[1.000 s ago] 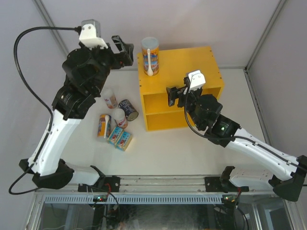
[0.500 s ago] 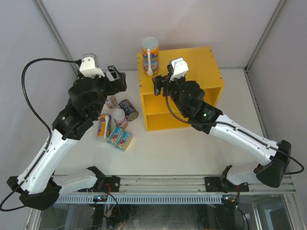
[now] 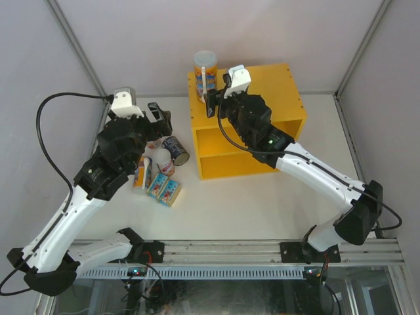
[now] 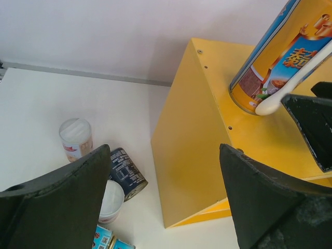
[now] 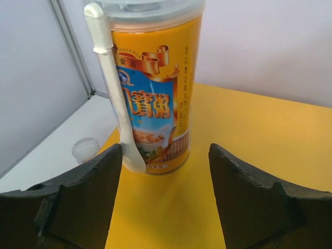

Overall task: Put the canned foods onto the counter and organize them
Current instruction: Place the canned food on the counter.

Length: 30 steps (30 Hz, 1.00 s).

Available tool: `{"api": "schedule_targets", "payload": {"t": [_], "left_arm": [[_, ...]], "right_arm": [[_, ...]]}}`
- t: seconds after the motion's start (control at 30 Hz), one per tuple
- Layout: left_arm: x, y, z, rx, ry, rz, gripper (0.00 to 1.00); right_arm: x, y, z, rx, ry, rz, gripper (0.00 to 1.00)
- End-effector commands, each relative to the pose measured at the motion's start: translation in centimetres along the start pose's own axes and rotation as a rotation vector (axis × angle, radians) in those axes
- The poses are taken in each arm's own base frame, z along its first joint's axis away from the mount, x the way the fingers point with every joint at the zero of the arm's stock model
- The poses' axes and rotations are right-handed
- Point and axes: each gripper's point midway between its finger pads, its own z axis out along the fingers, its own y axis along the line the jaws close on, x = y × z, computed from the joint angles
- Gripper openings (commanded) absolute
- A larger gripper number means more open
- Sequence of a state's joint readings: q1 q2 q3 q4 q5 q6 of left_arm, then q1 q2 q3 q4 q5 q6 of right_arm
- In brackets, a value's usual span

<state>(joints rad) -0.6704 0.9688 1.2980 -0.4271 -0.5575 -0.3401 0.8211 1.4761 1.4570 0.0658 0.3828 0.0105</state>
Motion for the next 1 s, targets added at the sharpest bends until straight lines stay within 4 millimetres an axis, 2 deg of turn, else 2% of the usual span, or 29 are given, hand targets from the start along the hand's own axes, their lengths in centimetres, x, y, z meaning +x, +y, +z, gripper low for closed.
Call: {"api": "schedule_targets", "payload": {"t": [0.0, 0.63, 0.97], "left_arm": [[-0.5, -0.4, 0.1, 0.014, -0.035, -0.022, 0.89], [0.3, -0.2, 0.7, 0.005, -0.031, 0.012, 0.88], [0.9, -0.3, 1.4, -0.001, -0.015, 0.026, 0.89]], "right_arm": [[-2.8, 0.2, 0.8, -0.026, -0.069, 0.048, 0.67], [-2.0, -1.1, 4.2, -0.031, -0.054, 0.044, 0.66], [-0.7, -1.6, 5.7, -0.070, -0.029, 0.049, 0.66]]}}
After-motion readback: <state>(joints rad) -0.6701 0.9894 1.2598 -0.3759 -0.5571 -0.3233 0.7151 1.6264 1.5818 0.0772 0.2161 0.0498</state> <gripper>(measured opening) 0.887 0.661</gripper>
